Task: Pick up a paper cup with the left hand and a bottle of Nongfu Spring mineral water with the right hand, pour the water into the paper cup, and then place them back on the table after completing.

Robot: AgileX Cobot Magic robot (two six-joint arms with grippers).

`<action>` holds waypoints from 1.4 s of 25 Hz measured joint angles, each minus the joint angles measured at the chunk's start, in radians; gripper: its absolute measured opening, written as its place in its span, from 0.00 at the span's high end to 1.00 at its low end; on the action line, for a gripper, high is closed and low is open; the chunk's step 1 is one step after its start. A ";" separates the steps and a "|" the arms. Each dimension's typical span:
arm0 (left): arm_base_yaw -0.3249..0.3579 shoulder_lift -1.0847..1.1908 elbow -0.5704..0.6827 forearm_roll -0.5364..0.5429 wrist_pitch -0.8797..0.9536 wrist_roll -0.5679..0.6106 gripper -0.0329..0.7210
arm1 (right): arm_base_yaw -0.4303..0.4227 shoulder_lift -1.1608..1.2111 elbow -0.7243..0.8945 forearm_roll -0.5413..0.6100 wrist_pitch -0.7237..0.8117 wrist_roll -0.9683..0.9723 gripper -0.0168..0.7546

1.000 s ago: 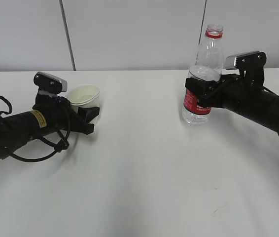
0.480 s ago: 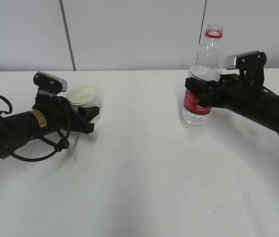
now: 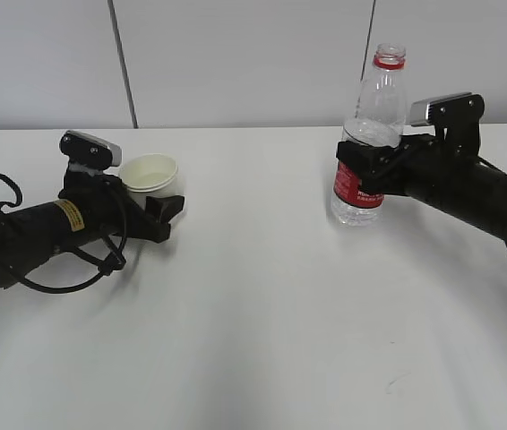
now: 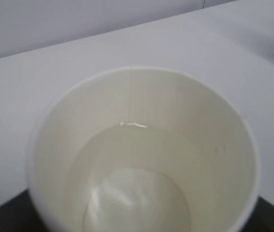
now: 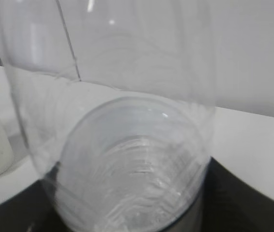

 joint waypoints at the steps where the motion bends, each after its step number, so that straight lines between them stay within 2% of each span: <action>1: 0.000 0.000 0.000 -0.001 -0.002 0.000 0.29 | 0.000 0.000 0.000 0.000 0.000 0.000 0.41; 9: 0.000 0.000 0.005 -0.019 -0.040 0.000 0.19 | 0.000 0.000 0.000 0.000 -0.002 0.000 0.41; 26: 0.000 -0.136 0.226 -0.071 -0.117 0.000 0.19 | 0.000 0.000 0.000 0.008 0.002 -0.012 0.41; 35: 0.000 -0.150 0.264 -0.078 -0.142 0.000 0.19 | 0.000 0.066 0.000 0.056 -0.004 -0.041 0.41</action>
